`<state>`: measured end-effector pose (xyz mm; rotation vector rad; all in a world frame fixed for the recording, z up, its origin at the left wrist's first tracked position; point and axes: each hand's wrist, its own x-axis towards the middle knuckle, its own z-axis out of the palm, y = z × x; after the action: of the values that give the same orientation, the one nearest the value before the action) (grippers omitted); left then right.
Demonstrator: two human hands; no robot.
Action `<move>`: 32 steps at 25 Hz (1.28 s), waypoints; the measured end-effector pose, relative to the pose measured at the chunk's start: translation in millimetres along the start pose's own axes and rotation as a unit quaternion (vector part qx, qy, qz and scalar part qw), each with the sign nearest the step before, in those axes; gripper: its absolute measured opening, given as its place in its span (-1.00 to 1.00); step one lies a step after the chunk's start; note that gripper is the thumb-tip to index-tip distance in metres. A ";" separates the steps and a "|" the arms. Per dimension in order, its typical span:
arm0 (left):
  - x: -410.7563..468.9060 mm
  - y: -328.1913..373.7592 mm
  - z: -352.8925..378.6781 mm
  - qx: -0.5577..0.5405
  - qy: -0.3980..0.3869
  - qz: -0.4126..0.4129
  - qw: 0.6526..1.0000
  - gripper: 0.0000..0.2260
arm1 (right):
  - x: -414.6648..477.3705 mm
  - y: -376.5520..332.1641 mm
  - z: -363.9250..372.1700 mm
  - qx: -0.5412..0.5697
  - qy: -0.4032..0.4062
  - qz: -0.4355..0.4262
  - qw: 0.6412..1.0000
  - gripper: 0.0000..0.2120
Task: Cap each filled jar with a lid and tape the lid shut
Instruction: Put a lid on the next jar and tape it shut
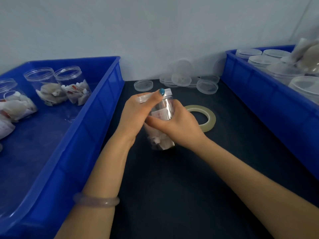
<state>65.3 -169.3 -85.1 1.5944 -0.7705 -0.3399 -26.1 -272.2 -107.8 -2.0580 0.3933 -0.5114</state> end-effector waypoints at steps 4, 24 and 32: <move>-1.4 -2.9 11.8 0.013 0.065 -0.033 0.997 -0.78 | -2.5 -1.7 5.4 -0.205 0.082 0.008 0.975 -0.29; -5.5 6.4 -3.4 0.177 0.111 0.006 0.978 -0.84 | -8.5 -2.4 18.3 -0.237 0.081 -0.065 0.966 -0.19; -5.7 -0.5 -14.2 -0.039 -0.111 0.035 0.992 -0.70 | 8.9 20.3 -23.3 0.218 -0.283 0.042 0.933 -0.35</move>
<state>70.1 -154.8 -84.1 1.4678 -0.9700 -0.4957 -31.6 -303.5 -112.6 -1.6487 0.0140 0.0635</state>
